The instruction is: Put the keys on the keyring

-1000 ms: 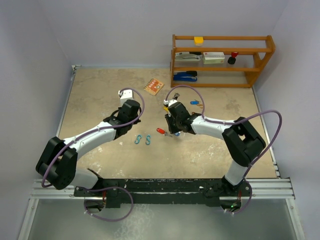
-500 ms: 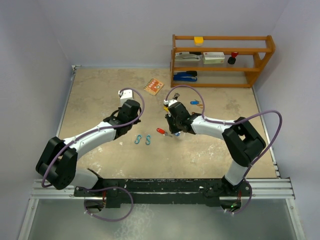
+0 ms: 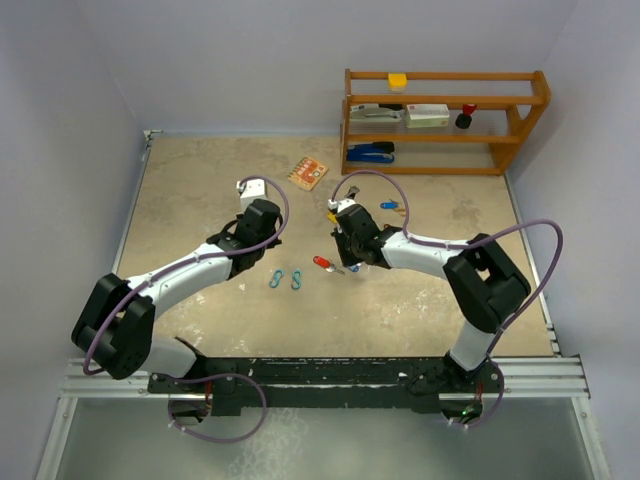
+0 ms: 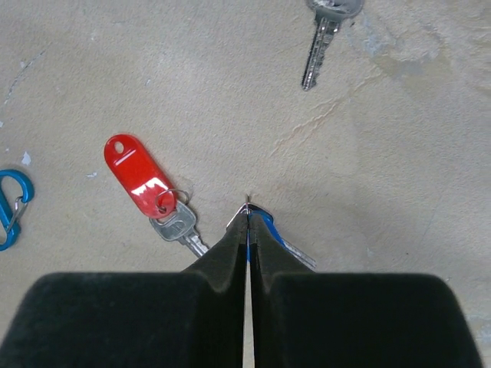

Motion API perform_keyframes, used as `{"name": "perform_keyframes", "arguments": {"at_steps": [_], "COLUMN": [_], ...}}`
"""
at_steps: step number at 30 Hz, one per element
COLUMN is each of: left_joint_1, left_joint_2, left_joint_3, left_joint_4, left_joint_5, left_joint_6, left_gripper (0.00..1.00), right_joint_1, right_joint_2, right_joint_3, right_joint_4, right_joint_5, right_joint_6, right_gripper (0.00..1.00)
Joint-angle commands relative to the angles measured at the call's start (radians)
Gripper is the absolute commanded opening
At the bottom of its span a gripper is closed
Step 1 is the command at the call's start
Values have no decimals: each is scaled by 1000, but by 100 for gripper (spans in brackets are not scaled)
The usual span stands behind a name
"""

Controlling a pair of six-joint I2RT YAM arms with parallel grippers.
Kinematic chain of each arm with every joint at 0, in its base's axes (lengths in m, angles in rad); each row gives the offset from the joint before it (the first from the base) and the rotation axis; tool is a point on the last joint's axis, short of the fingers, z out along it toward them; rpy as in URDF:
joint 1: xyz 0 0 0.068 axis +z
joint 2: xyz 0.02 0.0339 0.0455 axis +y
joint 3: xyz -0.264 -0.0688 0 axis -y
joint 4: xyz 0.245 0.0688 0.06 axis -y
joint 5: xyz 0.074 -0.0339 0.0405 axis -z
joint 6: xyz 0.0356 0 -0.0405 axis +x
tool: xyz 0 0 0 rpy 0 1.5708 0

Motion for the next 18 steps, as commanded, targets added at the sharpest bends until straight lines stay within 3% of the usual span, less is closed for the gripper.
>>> {"name": "perform_keyframes", "arguments": {"at_steps": [1,18], "left_joint_1": [10,8], "left_joint_2": [-6,-2], "left_joint_3": [-5,-13], "left_joint_4": [34,90], "left_joint_5": [2,79], "left_joint_6": [6,6], "left_gripper": [0,0], "right_joint_1": [4,3], "right_joint_2": [-1,-235], "right_joint_3": [27,-105], "right_joint_4": [29,198], "right_joint_5": [65,19], "right_joint_6": [-4,-83], "right_gripper": [0,0]}}
